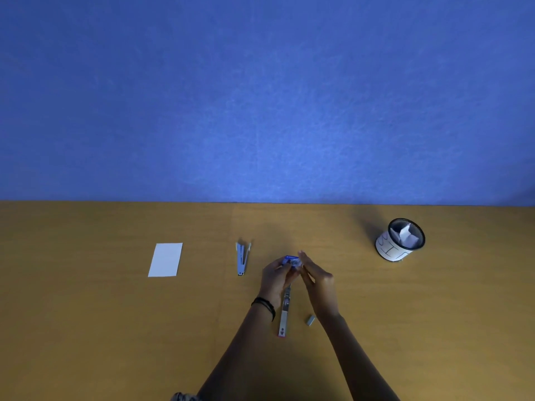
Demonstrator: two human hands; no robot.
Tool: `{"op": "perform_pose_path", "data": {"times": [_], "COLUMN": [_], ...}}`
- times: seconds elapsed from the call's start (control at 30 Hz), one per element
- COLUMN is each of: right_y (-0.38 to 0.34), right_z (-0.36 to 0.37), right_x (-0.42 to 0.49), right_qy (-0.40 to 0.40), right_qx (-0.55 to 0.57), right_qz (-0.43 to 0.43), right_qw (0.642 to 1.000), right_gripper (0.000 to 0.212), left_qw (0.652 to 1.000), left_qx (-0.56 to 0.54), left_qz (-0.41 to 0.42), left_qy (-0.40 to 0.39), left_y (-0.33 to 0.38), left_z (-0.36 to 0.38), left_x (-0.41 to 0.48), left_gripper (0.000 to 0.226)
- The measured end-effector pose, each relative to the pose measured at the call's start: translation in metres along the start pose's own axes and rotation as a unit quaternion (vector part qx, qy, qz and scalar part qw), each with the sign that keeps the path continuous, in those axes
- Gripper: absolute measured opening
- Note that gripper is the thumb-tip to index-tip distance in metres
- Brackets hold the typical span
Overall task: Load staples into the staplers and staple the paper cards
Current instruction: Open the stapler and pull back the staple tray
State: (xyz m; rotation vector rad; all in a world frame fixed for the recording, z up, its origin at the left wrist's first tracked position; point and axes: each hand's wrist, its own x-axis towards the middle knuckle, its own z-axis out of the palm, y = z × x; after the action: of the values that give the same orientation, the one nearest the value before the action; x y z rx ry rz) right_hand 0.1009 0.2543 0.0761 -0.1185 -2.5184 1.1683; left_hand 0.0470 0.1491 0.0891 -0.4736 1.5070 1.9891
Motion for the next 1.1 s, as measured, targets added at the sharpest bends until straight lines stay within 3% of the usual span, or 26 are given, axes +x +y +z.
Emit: {"op": "perform_pose_path", "data": {"times": [0.1, 0.23, 0.37, 0.4, 0.47, 0.5, 0.57, 0.7, 0.87, 1.1], "right_y": [0.011, 0.028, 0.039, 0.043, 0.056, 0.064, 0.078, 0.091, 0.095, 0.093], "right_z": [-0.003, -0.007, -0.009, -0.011, -0.016, -0.019, -0.023, -0.024, -0.019, -0.019], "right_x": [0.003, 0.01, 0.018, 0.021, 0.027, 0.029, 0.032, 0.035, 0.043, 0.041], "right_qy": [-0.051, -0.112, -0.029, 0.01, 0.071, 0.089, 0.115, 0.137, 0.112, 0.063], "right_qx": [-0.025, -0.055, -0.01, -0.001, -0.009, -0.015, -0.016, -0.023, -0.036, -0.054], "right_qz": [-0.007, 0.044, 0.13, 0.162, 0.222, 0.254, 0.31, 0.36, 0.383, 0.392], "right_qw": [0.998, 0.991, 0.991, 0.987, 0.972, 0.963, 0.943, 0.923, 0.916, 0.916], "right_gripper": [0.037, 0.027, 0.029, 0.03, 0.028, 0.027, 0.025, 0.03, 0.033, 0.039], "left_qw": [0.997, 0.983, 0.961, 0.937, 0.857, 0.823, 0.787, 0.761, 0.749, 0.693], "left_qx": [0.068, 0.172, 0.261, 0.326, 0.47, 0.521, 0.574, 0.605, 0.614, 0.673], "left_qz": [0.008, 0.001, 0.073, 0.122, 0.209, 0.22, 0.191, 0.16, 0.166, 0.198], "left_qy": [-0.032, -0.059, -0.045, -0.023, -0.031, -0.06, -0.12, -0.17, -0.186, -0.166], "left_y": [-0.002, -0.004, -0.005, -0.005, -0.008, -0.011, -0.018, -0.029, -0.035, -0.046], "left_z": [0.0, 0.003, 0.008, 0.006, -0.005, -0.012, -0.026, -0.044, -0.054, -0.062], "left_x": [0.004, 0.008, 0.012, 0.014, 0.019, 0.022, 0.027, 0.03, 0.033, 0.033], "left_gripper": [0.022, 0.03, 0.038, 0.041, 0.05, 0.058, 0.079, 0.101, 0.096, 0.088]}}
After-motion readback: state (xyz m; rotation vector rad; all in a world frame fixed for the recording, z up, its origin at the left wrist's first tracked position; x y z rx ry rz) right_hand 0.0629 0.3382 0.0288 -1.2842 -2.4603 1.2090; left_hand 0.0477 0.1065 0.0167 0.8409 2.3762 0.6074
